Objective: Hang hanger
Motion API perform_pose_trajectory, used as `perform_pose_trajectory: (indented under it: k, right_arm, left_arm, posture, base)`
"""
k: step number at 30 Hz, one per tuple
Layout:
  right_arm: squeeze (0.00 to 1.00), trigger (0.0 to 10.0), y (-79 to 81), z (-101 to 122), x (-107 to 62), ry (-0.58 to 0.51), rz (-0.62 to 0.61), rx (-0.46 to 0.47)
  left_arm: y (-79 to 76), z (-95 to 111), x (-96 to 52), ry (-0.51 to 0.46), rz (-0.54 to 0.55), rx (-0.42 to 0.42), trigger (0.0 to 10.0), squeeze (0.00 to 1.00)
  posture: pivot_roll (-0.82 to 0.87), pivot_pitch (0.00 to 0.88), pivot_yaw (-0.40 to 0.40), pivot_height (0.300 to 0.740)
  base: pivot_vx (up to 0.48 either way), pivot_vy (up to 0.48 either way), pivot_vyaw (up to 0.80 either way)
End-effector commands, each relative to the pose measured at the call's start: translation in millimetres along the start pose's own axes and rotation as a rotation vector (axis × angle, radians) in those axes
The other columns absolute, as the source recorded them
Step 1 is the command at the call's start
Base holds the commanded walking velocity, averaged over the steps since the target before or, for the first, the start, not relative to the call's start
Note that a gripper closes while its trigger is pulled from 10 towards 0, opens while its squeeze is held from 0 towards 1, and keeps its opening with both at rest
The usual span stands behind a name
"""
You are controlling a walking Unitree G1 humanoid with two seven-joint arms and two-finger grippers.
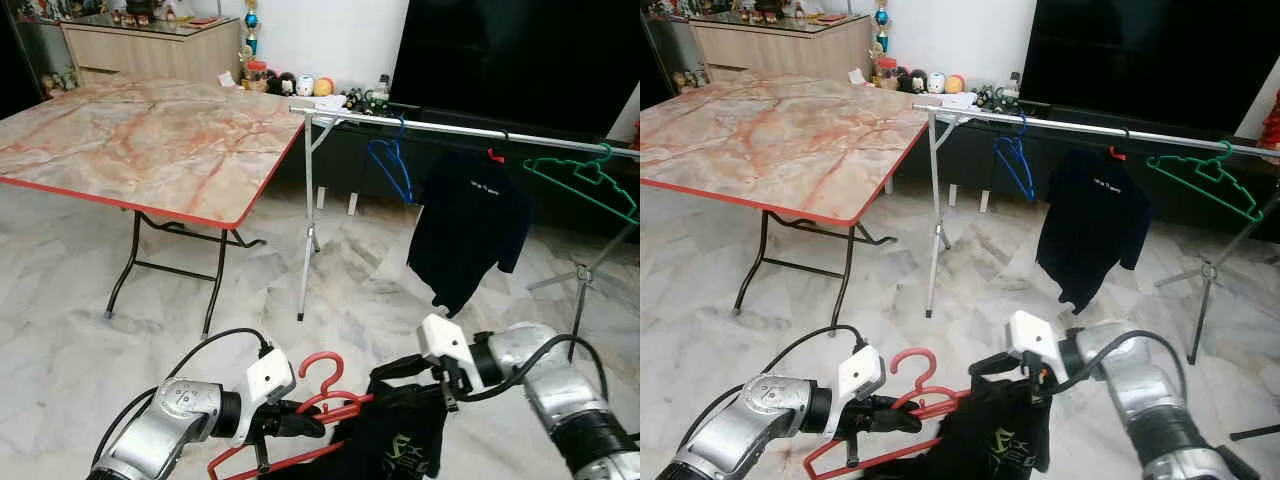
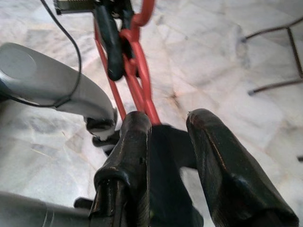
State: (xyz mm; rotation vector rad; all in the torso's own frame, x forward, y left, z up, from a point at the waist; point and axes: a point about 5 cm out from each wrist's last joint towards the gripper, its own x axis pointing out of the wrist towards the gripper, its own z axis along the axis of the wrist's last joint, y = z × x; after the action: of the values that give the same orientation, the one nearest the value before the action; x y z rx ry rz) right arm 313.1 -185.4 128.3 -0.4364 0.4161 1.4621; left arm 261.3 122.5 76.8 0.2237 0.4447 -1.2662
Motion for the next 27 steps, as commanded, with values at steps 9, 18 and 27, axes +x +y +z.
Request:
perform_pose_trajectory:
  k: [9, 18, 27]
  right_arm:
    - [0.0, 10.0, 1.9, -16.2, -20.0, 0.016, -0.11, 0.067]
    - [0.0, 10.0, -0.5, -21.7, -54.4, -0.02, -0.239, 0.116]
    - [1.0, 10.0, 9.5, -31.1, -104.7, -0.01, -0.263, 0.211]
  left_arm:
    - [1.1, 10.9, -2.6, -0.107, 0.007, -0.013, 0.0, 0.0]
    - [-0.8, 17.2, -4.5, -0.232, 0.005, -0.076, 0.0, 0.0]
    - [2.8, 4.0, -24.3, -0.242, 0.038, -0.126, 0.0, 0.0]
  posture:
    - [0.1, 0.0, -0.086, 0.74]
    - [0.08, 0.0, -0.087, 0.74]
    - [0.05, 0.0, -0.082, 0.74]
  base:
    - [0.0, 0.0, 0.0]
    - [0.0, 0.0, 0.0]
    - [0.0, 0.0, 0.0]
